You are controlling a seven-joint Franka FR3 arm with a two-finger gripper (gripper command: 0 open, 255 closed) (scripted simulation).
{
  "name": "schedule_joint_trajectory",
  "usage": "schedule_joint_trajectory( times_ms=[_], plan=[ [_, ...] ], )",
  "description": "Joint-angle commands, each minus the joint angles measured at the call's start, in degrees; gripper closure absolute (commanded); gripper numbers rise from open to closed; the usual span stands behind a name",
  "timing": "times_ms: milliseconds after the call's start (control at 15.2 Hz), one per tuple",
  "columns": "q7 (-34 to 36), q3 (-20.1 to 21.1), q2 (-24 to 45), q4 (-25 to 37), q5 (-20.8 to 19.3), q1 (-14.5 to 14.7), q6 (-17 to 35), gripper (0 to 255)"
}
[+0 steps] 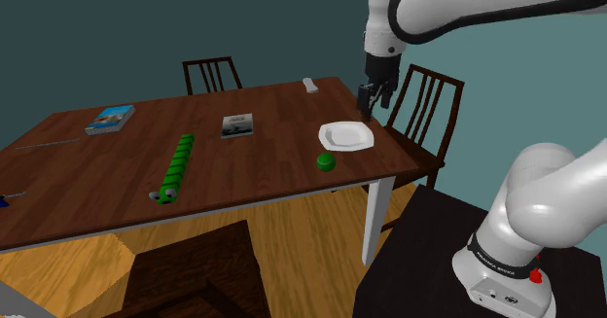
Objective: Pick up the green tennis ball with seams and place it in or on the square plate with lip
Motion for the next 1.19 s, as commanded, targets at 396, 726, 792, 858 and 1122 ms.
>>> schedule_joint_trajectory(
  times_ms=[396,726,792,858,1122],
  plan=[
    [7.0,2.2,14.1,-0.8,-0.2,-1.0,14.0,0],
    [11.6,3.2,24.3,1.1,-1.1,-1.7,21.6,0],
    [12.5,3.3,26.4,1.7,-1.3,-1.8,23.0,0],
    [13.4,3.4,28.6,2.4,-1.6,-1.9,24.3,0],
    [16.9,3.5,36.8,5.7,-2.9,-2.2,28.7,0]
  ],
)
